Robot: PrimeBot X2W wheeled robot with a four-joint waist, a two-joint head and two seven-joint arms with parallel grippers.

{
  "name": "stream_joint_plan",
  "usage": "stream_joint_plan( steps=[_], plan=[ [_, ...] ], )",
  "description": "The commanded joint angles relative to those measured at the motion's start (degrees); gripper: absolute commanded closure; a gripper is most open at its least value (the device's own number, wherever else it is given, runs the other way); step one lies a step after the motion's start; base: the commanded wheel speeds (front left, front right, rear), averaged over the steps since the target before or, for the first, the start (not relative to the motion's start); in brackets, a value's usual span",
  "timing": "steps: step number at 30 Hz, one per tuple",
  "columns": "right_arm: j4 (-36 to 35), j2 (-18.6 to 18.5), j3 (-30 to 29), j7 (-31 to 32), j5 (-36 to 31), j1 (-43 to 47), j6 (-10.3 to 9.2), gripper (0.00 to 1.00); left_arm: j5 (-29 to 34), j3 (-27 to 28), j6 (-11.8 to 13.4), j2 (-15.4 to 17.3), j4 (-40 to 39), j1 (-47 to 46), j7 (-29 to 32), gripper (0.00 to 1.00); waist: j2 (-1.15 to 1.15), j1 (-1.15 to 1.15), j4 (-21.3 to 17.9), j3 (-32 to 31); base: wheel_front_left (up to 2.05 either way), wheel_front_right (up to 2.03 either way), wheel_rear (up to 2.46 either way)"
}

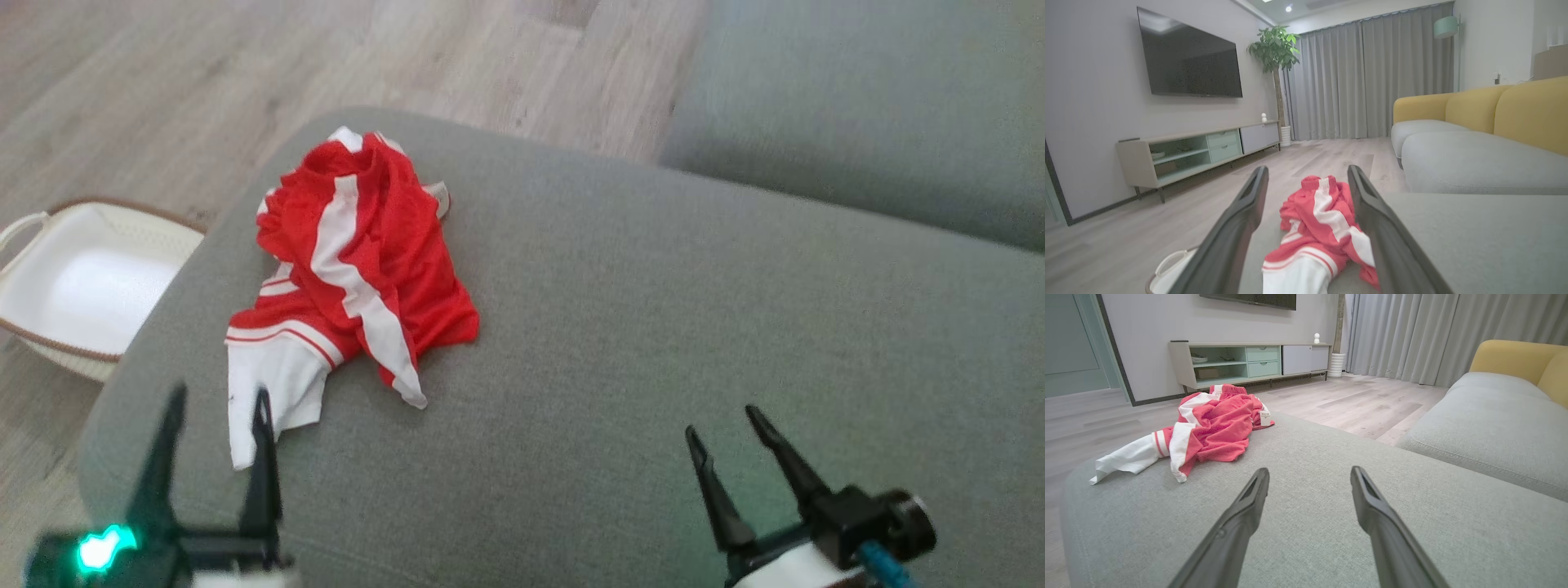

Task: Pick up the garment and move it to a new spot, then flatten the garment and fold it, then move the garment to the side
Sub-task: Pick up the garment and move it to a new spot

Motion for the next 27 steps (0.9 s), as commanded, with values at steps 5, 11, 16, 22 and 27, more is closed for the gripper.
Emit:
stream_joint_plan(
  steps=[5,11,16,22,27],
  plan=[
    [-3.4,-4.1,-0.3,-0.6,-1.5,-6.7,-0.04,0.00,-1.2,3.2,-2.3,2.8,-1.0,-16.4,-0.5,0.00,0.00,0.00,-0.6,8.1,0.00,0.00,0.00],
    [-5.9,-8.4,-2.8,-0.6,-2.6,-10.3,-0.04,0.00,-4.4,1.3,-5.5,6.7,13.2,-38.9,8.9,0.00,0.00,0.00,-1.1,16.1,0.00,0.00,0.00],
    [-8.1,-11.8,-3.5,-0.6,-3.3,-12.5,-0.04,0.00,-8.6,-1.8,-6.7,8.5,31.4,-55.7,20.8,0.00,0.00,0.00,-2.0,21.2,0.00,0.00,0.00],
    [-10.4,-14.8,-4.8,-0.6,-3.6,-14.1,-0.04,0.00,-13.3,-4.3,-6.9,9.6,50.8,-67.1,31.9,0.00,0.00,0.00,-3.5,25.2,0.00,0.00,0.00],
    [-12.0,-16.3,-6.2,-0.6,-3.8,-14.2,-0.04,0.00,-16.3,-6.4,-6.9,10.9,61.5,-70.5,35.4,0.00,0.00,0.00,-4.4,27.6,0.00,0.00,0.00]
  ],
)
